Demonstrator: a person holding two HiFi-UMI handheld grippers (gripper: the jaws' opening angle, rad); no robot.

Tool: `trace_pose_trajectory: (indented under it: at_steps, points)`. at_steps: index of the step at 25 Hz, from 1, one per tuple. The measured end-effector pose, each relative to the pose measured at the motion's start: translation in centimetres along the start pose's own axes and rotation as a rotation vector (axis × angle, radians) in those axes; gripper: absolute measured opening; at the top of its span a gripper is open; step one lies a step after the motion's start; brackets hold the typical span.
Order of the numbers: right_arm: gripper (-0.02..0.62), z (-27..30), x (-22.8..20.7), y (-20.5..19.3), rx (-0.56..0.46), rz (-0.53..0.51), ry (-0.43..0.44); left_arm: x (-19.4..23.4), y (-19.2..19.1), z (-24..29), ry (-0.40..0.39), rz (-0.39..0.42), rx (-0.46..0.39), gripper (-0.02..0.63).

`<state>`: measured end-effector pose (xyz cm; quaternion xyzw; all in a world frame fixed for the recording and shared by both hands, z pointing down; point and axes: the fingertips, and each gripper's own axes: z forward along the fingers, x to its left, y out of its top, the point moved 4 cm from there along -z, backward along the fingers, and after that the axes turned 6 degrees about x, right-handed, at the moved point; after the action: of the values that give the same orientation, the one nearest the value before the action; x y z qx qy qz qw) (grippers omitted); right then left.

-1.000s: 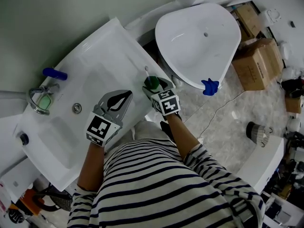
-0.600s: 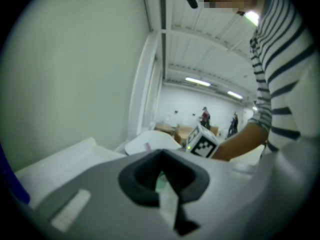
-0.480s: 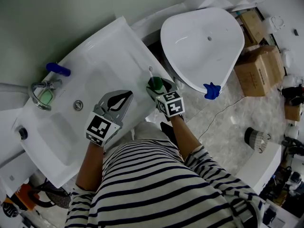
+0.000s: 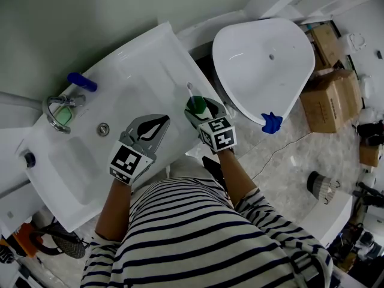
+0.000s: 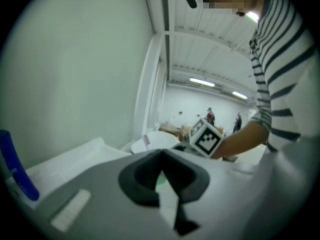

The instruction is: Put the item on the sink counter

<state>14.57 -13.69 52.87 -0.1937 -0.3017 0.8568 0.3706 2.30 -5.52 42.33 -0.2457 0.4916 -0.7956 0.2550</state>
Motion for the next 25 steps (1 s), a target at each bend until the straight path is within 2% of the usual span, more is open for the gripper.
trace_pose_trajectory:
  at_steps: [13,25]
  points:
    - [0.310,-0.9,5.6,10.5,-0.080,-0.181,0.153,2.1,-1.2,-4.5,0.124,-0.051,-0.036,0.006]
    - [0.310,4.1,11.1,17.9,-0.112,-0.286,0.262,4.4,-2.9,-8.8,0.230,-0.108,-0.058,0.006]
